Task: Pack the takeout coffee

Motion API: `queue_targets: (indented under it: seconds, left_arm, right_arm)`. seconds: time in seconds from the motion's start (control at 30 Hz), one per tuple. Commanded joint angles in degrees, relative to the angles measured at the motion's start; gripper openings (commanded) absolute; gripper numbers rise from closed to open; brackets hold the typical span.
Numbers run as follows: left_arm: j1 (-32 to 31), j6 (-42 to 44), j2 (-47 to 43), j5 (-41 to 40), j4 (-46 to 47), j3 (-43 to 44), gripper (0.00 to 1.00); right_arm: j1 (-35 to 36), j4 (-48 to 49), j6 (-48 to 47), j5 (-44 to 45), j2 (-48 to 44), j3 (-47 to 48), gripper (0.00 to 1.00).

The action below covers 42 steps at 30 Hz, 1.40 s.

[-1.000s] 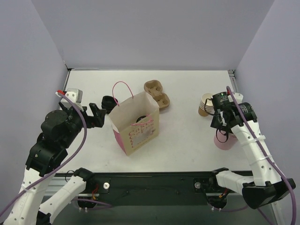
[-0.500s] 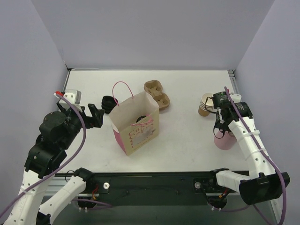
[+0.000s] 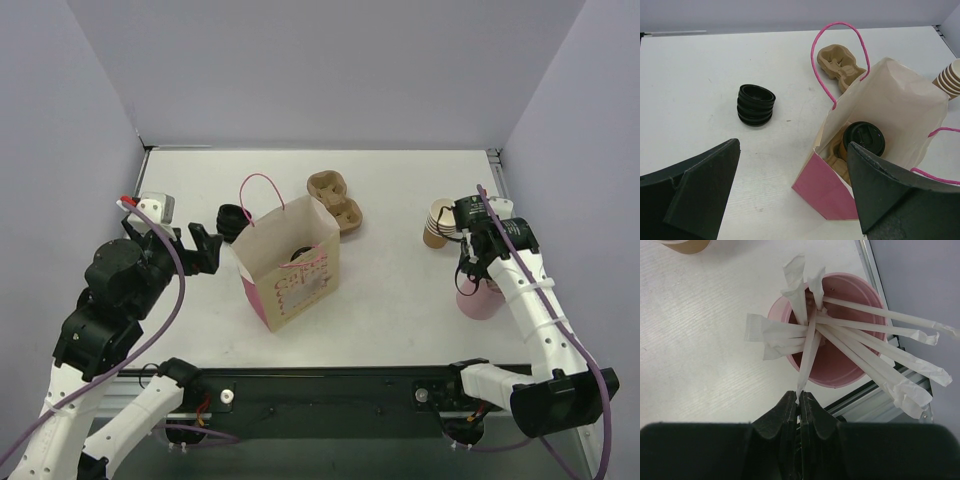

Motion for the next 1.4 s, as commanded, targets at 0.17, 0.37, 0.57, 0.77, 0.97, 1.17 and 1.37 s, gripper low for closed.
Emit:
queue_targets:
  seconds: [0.17,0.37,0.57,0.77,0.97,1.17,1.37]
  left_arm:
    - [-0.1,0.7,-0.6,-0.1,2.5,0.0,0.97]
    - [-0.1,0.6,-0.7,0.2,2.5,0.0,0.97]
    - [-0.1,0.5,-0.6,0.6,2.6,-0.1,0.97]
    - [-0.1,0.4,-0.7,0.9,2.9,-0.3,0.97]
    - [-0.1,0.6,-0.8,0.9,2.9,-0.3,0.97]
    - [-0.1,0.7,-0.9,0.8,3.1,-0.4,0.97]
    - [-0.1,0.8,-0.7,0.9,3.3,-0.3,0.97]
  right_arm:
    - [-0.3,-2.6,-1.1,1.4,-2.0,1.9,0.27]
    - [-0.4,-2.6,-1.8,1.0,-2.3,2.9,0.22]
    - [-0.3,-2.7,-2.4,1.3,-2.3,4.1,0.19]
    - [-0.3,-2.6,-3.1,2.9,-1.4,4.4,0.26]
    - [-0.3,-1.0,-4.6,3.2,-0.4,4.4,0.24]
    - [-0.3,0.8,-6.2,3.8,0.3,4.1,0.24]
    - [-0.3,2.4,-7.0,4.1,1.2,4.0,0.21]
